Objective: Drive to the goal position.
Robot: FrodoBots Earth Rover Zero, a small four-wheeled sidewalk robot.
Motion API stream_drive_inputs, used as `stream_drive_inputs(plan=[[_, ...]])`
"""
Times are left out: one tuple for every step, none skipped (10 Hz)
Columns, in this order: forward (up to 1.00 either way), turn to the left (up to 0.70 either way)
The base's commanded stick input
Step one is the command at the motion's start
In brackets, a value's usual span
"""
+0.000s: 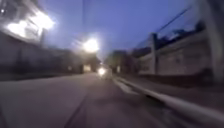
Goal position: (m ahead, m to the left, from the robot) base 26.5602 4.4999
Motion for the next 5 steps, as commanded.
stream_drive_inputs(plan=[[0.70,0.00],[0.70,0.00],[0.70,0.00],[0.70,-0.20],[0.70,-0.35]])
